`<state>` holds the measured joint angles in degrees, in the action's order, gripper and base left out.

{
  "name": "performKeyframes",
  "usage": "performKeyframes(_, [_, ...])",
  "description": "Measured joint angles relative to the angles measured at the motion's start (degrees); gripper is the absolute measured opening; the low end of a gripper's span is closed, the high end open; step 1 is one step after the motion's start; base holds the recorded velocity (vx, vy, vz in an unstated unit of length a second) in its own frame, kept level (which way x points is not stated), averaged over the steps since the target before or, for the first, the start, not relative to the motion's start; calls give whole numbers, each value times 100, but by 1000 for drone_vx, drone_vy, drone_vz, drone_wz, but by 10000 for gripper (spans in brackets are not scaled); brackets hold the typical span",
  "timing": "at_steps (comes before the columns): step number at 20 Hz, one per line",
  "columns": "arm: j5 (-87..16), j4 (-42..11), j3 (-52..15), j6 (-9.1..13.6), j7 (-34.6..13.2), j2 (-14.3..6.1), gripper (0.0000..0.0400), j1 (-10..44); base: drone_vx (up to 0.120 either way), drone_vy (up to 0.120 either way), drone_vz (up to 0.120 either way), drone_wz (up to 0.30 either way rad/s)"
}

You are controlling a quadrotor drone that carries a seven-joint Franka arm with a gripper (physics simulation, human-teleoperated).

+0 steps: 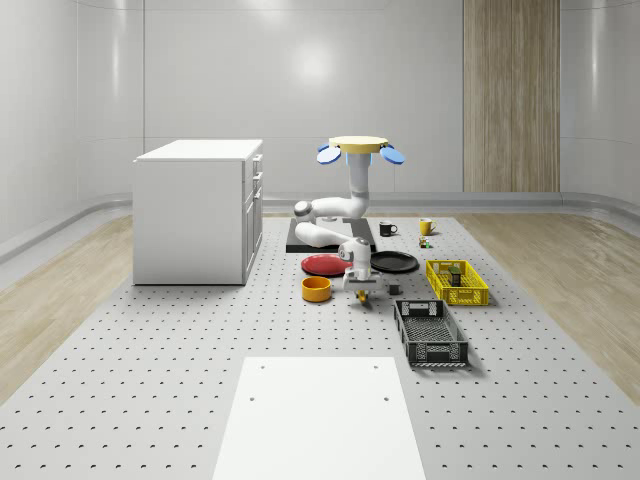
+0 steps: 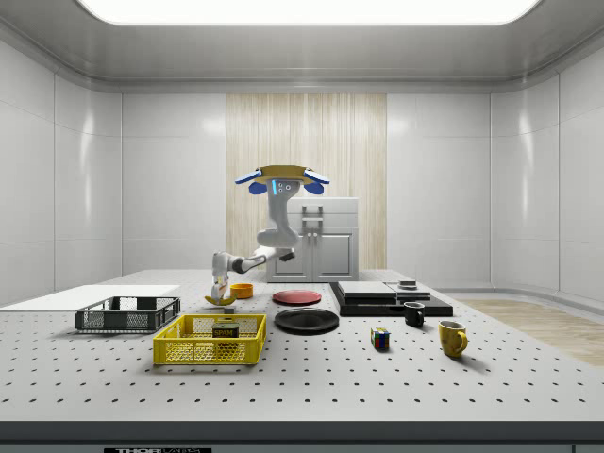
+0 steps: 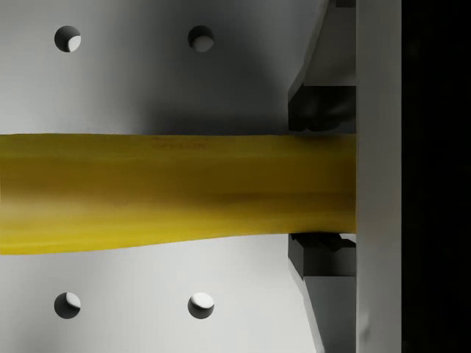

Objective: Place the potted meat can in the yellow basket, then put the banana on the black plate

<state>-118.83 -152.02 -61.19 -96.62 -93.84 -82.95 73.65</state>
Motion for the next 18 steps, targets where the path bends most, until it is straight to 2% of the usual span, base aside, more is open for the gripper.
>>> performKeyframes(6, [89,-77,-125,92,-187,-6,190,-40,0,0,7,0])
performKeyframes(11, [314,-205,-370,210,-302,-51,193,-89,0,0,120,0])
performKeyframes(17, [444,-262,-498,245,-359,-96,193,-98,0,0,120,0])
performKeyframes(18, [455,-266,-509,244,-365,-102,193,-97,-40,120,120,0])
